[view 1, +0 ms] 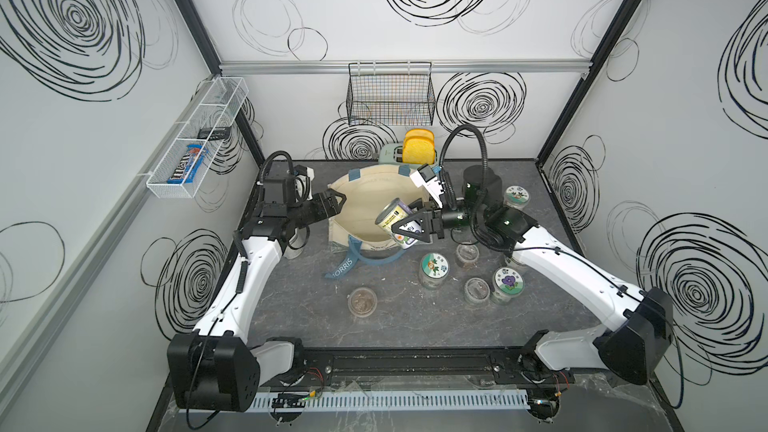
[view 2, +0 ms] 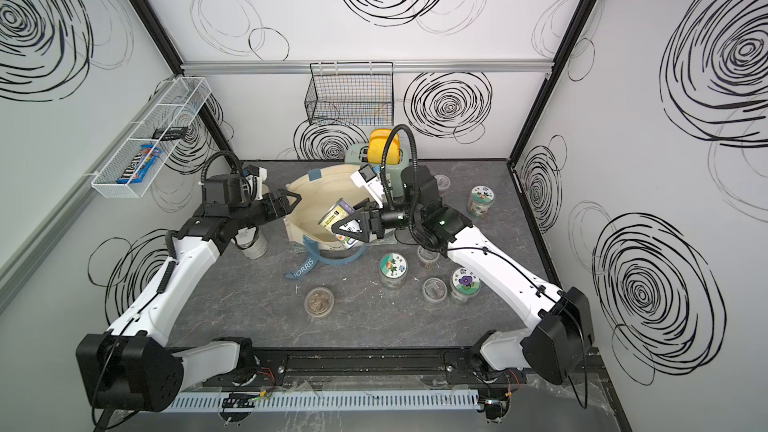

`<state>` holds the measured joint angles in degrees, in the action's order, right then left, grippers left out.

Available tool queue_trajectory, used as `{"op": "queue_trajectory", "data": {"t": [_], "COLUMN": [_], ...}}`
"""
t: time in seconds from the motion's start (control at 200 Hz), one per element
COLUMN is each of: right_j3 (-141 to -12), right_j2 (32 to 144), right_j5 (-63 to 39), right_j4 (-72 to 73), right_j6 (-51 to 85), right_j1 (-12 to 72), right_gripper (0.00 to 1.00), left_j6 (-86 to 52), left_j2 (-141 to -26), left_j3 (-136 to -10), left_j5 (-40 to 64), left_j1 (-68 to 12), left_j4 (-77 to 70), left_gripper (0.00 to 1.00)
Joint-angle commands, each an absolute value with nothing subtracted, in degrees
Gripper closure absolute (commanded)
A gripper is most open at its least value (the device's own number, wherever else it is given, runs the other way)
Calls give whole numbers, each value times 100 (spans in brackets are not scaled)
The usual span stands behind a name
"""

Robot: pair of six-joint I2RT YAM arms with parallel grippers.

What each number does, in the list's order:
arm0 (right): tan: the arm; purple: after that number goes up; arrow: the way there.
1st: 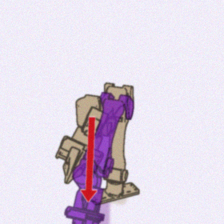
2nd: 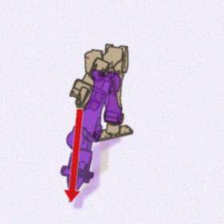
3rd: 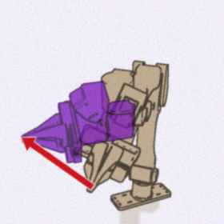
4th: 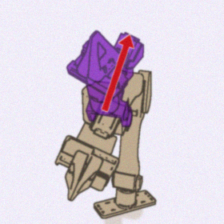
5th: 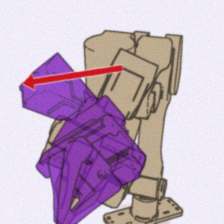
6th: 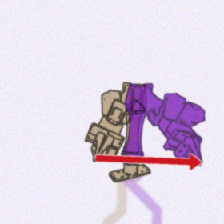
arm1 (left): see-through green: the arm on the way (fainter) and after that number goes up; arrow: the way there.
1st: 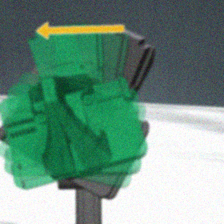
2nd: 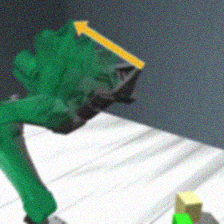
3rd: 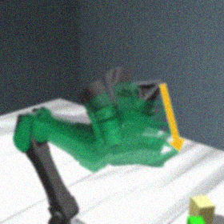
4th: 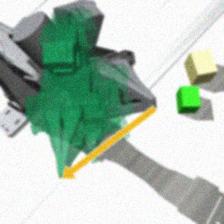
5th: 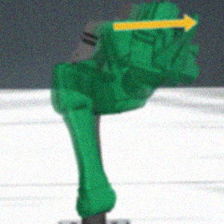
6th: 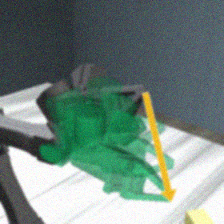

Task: Take out the seed jars from the canvas bag
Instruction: Place the seed jar at the center of the board.

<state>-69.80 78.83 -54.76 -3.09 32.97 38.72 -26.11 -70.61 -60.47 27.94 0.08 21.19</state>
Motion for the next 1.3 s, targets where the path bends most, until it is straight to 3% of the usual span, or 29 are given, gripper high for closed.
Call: {"op": "queue_trajectory", "data": {"t": [0.0, 0.205, 0.34, 0.475, 0.63, 0.795, 1.296], "right_j3": [-6678, -5954, -5870, -6340, -7097, -8227, -8269], "right_j2": [7973, 7729, 7616, 7872, 9058, 10266, 11397], "right_j5": [-5508, -5472, -5383, -4914, -4461, -2919, -1717], "right_j4": [-1188, -411, -678, -2742, -5293, -7336, -7741], "right_j6": [4929, 7355, 7759, 6184, 3996, 2535, 1996], "right_j1": [3987, 4253, 4289, 4524, 4982, 5587, 5770], "right_gripper": [33, 28, 28, 29, 30, 29, 27], "left_j6": [-2535, -2584, -2584, -2630, -2680, -2643, -2680], "left_j2": [-7000, -6887, -6850, -6821, -6811, -6820, -6832], "left_j3": [-5975, -5872, -5823, -5758, -5644, -5613, -5352], "left_j5": [2976, 3063, 3067, 3059, 3074, 3094, 3261], "left_j1": [53, 35, 9, 0, 0, 17, 171], "left_j4": [2117, 2066, 2085, 2010, 1882, 1844, 1538], "left_gripper": [16, 16, 16, 16, 16, 16, 16]}}
